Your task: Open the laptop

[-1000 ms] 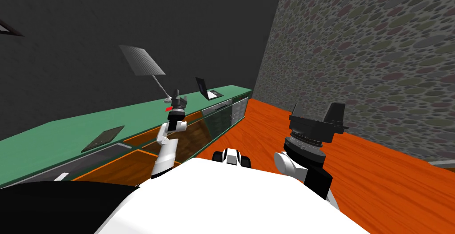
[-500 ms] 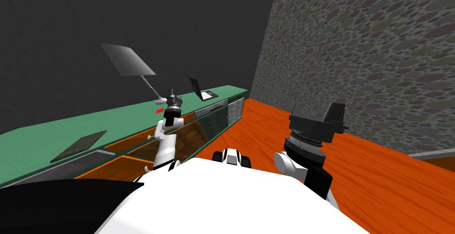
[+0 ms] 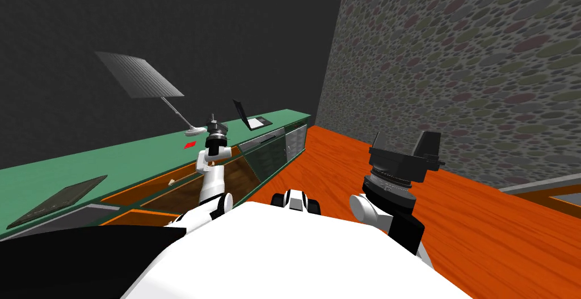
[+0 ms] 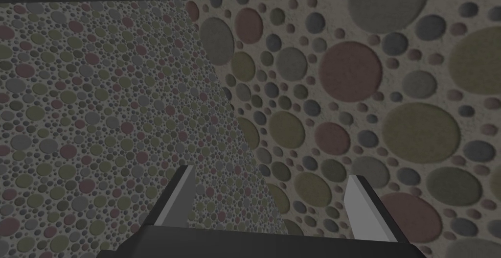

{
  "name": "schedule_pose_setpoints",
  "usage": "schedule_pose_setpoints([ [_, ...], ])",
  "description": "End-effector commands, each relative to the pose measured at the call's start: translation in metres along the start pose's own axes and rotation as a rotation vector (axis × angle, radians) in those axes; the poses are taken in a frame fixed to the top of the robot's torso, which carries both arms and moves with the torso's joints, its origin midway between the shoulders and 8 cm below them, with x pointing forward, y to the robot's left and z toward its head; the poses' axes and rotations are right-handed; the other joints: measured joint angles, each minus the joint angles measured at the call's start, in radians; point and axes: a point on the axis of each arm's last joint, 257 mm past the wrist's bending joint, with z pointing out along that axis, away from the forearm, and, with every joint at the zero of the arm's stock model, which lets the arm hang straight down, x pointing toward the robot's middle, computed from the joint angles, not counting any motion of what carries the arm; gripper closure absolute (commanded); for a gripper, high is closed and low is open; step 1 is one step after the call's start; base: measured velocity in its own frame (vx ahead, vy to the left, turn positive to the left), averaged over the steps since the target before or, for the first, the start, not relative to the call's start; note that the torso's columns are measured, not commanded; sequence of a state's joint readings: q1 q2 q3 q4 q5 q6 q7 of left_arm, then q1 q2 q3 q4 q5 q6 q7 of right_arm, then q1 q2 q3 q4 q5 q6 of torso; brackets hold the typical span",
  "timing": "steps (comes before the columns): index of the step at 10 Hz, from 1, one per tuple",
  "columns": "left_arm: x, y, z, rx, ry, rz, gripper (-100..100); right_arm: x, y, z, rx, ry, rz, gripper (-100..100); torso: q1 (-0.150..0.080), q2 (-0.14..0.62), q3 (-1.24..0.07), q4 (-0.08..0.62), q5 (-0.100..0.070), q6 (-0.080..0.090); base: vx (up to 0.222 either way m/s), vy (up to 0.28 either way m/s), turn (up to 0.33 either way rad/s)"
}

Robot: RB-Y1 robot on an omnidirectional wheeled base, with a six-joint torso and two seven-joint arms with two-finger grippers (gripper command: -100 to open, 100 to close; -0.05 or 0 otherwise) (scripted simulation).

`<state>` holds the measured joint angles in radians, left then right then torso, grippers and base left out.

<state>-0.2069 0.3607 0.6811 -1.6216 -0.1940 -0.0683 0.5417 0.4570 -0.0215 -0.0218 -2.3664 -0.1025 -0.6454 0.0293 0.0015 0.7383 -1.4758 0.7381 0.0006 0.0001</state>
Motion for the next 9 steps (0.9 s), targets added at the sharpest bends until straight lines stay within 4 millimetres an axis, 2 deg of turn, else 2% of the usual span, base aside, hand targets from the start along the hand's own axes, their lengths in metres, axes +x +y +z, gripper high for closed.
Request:
schedule_pose_setpoints([
  [1,-0.029,0.009,0.010,-0.038,-0.078,-0.040,-100,0.000,0.000,0.000,0.000,0.000,0.000,0,-0.003,-0.002,-0.001,0.000,-0.001,0.000,0.066,-0.094,-0.037],
  [3,-0.063,0.016,0.024,-0.069,-0.172,-0.102,-100,0.000,0.000,0.000,0.000,0.000,0.000,0,-0.002,0.000,0.000,0.000,-0.001,0.000,0.049,-0.111,-0.084],
  [4,-0.065,0.023,0.023,-0.084,-0.179,-0.103,-100,0.000,0.000,0.000,0.000,0.000,0.000,0,-0.003,0.000,0.000,0.000,-0.001,0.000,0.035,-0.098,-0.038],
  [6,-0.096,0.031,0.032,-0.114,-0.269,-0.172,-100,0.000,0.000,0.000,0.000,0.000,0.000,0,-0.001,0.001,0.000,0.000,0.000,0.000,0.050,-0.111,-0.100],
  [7,-0.097,0.038,0.031,-0.128,-0.275,-0.174,-100,0.000,0.000,0.000,0.000,0.000,0.000,0,-0.003,-0.001,-0.001,0.000,-0.001,0.000,0.057,-0.078,-0.023],
  [9,-0.123,0.045,0.037,-0.154,-0.359,-0.247,-100,0.000,0.000,0.000,0.000,0.000,0.000,0,0.000,-0.001,0.000,0.000,0.000,0.000,0.064,-0.087,-0.077],
])
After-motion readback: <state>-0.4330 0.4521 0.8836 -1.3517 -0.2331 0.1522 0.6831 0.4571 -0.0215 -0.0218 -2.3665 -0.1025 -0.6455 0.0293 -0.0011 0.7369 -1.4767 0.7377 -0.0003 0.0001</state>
